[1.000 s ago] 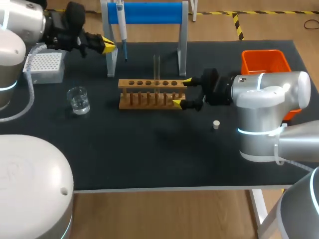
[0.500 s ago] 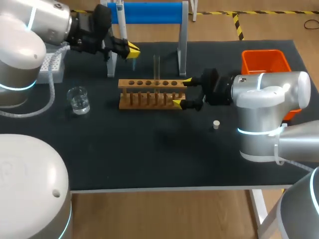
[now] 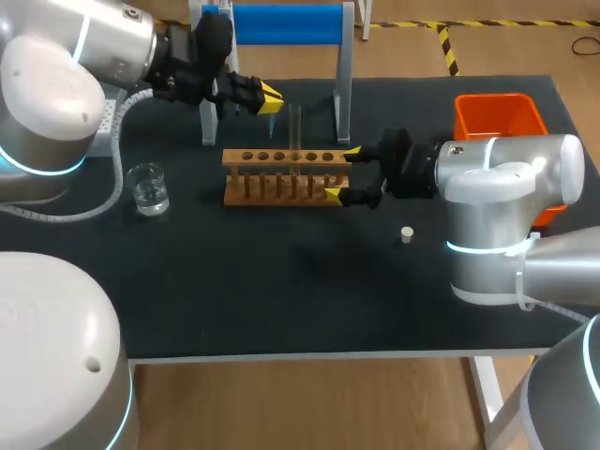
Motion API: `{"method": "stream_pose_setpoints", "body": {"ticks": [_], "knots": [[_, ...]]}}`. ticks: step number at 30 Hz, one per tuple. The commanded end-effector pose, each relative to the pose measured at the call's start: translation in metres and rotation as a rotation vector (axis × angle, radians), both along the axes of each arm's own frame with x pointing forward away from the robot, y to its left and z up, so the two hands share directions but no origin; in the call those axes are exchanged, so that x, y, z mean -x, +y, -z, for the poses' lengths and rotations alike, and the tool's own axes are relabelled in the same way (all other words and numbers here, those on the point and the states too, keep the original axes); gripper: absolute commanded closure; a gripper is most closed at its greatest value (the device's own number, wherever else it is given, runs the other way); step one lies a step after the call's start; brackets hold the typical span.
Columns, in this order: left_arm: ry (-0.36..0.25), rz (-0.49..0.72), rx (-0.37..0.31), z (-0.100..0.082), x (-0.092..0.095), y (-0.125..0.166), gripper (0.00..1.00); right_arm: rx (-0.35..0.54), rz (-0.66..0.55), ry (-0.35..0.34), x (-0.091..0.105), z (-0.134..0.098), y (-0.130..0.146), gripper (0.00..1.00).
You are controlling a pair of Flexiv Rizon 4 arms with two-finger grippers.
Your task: Invert the test tube, pick up the pipette, mount the tip to pipette, aspirate from beaker and dispense into the tube, eject the tip, return the pipette, and cap with the stopper.
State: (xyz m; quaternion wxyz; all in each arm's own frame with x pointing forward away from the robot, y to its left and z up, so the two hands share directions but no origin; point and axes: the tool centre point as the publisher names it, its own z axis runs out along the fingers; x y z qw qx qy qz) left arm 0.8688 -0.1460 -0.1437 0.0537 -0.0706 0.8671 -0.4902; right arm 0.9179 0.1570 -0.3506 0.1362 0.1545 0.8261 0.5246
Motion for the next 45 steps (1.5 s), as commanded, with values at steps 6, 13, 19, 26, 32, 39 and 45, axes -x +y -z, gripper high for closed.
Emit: {"method": "stream_pose_setpoints", "body": {"ticks": [6, 13, 19, 26, 32, 39, 45], "knots": [[0.0, -0.001, -0.001, 0.0, 0.0, -0.001, 1.0, 0.001, -0.002, 0.001, 0.0, 0.0, -0.001, 0.0], [0.0, -0.001, -0.001, 0.0, 0.0, -0.001, 1.0, 0.001, -0.002, 0.001, 0.0, 0.0, -0.001, 0.0], [0.0, -0.001, -0.001, 0.0, 0.0, -0.001, 1.0, -0.065, -0.014, -0.039, 0.016, -0.024, -0.027, 0.0], [0.0, -0.001, -0.001, 0.0, 0.0, -0.001, 1.0, -0.189, -0.11, -0.095, 0.046, -0.056, -0.053, 0.0], [0.0, -0.001, -0.001, 0.0, 0.0, -0.001, 1.0, -0.288, -0.216, -0.124, 0.069, -0.08, -0.055, 0.0], [0.0, -0.001, -0.001, 0.0, 0.0, -0.001, 1.0, -0.337, -0.293, -0.131, 0.085, -0.097, -0.04, 0.0], [0.0, -0.001, -0.001, 0.0, 0.0, -0.001, 1.0, -0.382, -0.356, -0.06, 0.085, -0.108, -0.018, 0.0]]}}
